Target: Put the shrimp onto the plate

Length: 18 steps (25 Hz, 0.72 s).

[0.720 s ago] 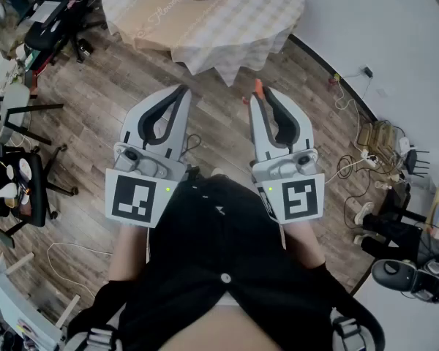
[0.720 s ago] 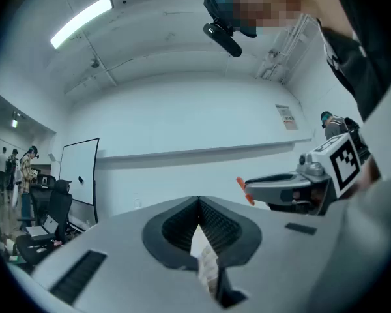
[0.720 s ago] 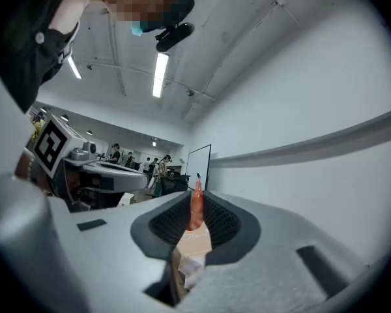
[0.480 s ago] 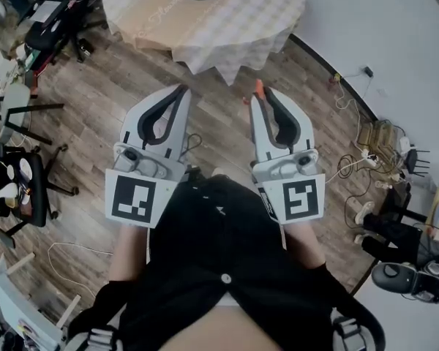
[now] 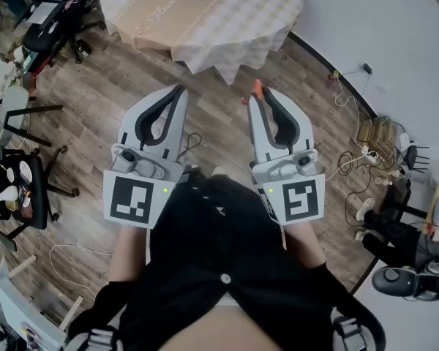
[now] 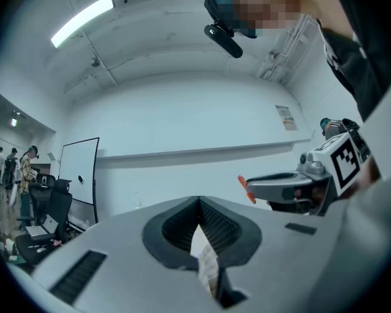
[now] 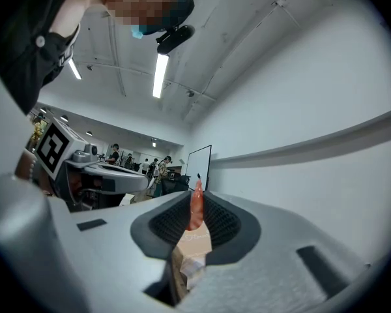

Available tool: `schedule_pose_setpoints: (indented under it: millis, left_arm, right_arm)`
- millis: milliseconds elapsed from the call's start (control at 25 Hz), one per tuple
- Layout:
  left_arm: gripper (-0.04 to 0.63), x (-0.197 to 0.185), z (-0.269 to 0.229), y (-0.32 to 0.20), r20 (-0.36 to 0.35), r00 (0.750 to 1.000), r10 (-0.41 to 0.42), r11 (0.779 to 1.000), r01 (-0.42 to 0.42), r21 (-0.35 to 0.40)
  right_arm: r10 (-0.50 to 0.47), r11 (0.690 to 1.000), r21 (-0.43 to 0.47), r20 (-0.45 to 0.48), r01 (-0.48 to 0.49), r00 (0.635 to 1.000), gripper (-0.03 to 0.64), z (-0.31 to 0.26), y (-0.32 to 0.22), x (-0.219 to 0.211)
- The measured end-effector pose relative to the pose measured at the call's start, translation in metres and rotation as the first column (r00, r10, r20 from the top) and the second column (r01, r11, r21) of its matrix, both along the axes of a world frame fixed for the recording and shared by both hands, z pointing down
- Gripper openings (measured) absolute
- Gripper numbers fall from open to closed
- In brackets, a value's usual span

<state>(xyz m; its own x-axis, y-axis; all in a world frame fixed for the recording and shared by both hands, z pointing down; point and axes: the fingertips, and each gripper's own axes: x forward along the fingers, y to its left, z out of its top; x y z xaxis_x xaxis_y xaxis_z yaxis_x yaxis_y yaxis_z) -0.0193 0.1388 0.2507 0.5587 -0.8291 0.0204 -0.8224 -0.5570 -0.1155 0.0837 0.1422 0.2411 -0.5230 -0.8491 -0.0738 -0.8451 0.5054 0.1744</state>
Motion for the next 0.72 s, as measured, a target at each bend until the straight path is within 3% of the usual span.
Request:
schedule_pose_setpoints:
  millis: [720]
  left_arm:
    - [0.003,-0.021,0.001,0.001,0.000,0.998,0.062,0.998,-0.062,0.016]
  right_arm:
    - [0.067,0.997,0.035,-0.034,-0.066,0.997,0.044,-0.002,0.005,-0.020]
